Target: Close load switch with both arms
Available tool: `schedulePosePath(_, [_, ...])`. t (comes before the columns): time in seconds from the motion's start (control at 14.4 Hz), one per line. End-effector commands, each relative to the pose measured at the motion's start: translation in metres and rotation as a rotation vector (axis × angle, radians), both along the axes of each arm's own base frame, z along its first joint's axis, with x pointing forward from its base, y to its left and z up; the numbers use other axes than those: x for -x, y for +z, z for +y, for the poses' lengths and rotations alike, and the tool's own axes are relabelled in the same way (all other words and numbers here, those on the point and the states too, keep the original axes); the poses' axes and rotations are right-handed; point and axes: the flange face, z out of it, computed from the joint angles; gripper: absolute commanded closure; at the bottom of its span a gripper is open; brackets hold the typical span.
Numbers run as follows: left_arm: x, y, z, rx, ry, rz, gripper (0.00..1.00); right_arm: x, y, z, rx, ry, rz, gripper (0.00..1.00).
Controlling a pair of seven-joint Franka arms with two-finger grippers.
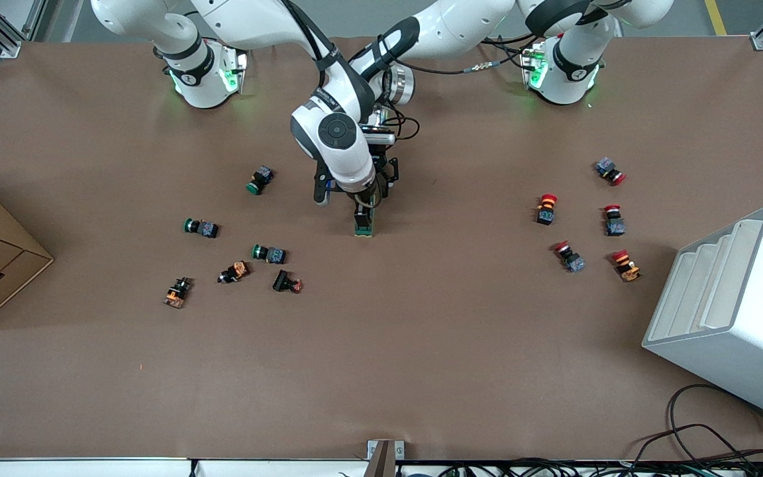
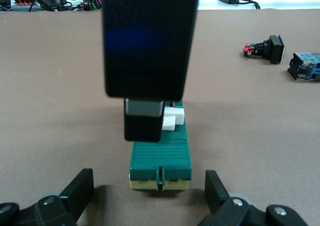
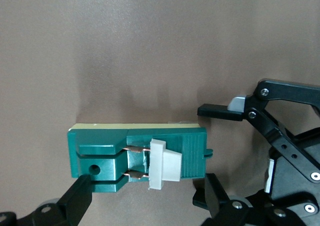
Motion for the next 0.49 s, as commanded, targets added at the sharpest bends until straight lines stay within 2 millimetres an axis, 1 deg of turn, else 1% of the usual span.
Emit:
schedulePosePath(0.0, [0.002, -0.006, -0.0051, 0.014, -0.008, -0.014, 0.02, -0.0013, 0.0004, -0.002, 0.02, -0.004, -0.02, 0.0])
schedulePosePath(0.42, [0.0025, -0.0066, -0.0046, 0.031, 0.001, -0.013, 0.02, -0.003, 0.0067, -0.005, 0.037, 0.03, -0.053, 0.0])
